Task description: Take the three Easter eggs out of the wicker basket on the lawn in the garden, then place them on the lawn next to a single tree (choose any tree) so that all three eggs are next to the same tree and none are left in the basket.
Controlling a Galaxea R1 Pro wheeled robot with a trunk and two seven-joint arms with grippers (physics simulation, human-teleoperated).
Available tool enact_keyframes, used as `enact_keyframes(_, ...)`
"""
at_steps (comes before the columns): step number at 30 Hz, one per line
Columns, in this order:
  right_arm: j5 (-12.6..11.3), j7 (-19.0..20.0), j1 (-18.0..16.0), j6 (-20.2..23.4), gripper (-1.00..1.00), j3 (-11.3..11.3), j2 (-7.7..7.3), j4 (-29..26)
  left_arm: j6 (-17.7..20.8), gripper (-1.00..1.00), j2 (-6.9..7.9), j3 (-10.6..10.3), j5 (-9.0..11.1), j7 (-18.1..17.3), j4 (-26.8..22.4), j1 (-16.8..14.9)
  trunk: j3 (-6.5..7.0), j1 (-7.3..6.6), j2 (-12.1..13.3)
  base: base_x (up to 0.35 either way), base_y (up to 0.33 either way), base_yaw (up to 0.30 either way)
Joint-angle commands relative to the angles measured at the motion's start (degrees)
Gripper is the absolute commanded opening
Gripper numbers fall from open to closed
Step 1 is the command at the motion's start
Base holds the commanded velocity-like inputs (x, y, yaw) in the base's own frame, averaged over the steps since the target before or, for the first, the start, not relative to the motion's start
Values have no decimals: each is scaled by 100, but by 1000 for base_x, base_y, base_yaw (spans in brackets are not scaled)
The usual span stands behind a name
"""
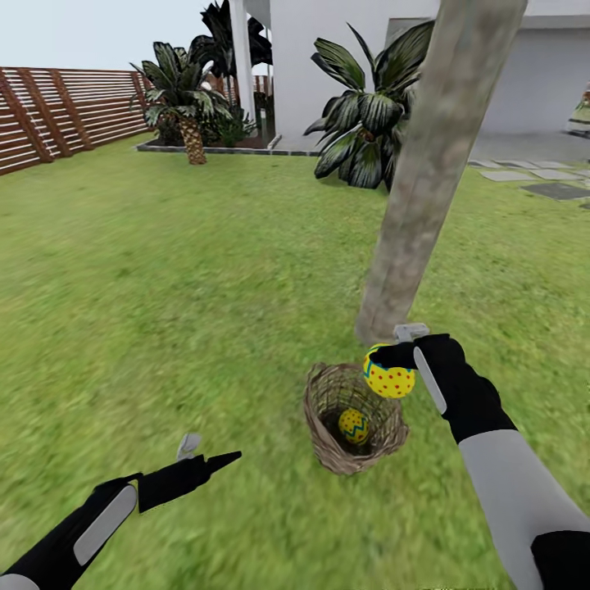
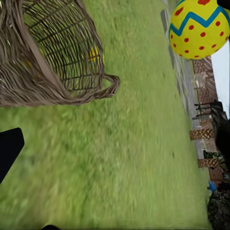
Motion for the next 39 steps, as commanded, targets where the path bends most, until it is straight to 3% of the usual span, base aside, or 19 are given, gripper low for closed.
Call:
enact_keyframes(1,1,-1,0,0,-100,0,0,0,0,100,-1,0,-1,-1,0,0,0,0,0,43,268,-241)
enact_keyframes(11,30,-21,9,0,-100,16,16,14,0,100,4,9,8,-23,0,1,0,0,0,9,274,-85)
enact_keyframes(24,-10,2,43,-69,-100,-3,0,2,9,100,-2,1,1,27,0,-1,0,0,0,217,207,0)
enact_keyframes(39,-5,-7,42,-68,-100,16,53,-159,9,100,4,8,-11,16,0,-1,0,0,0,52,270,0)
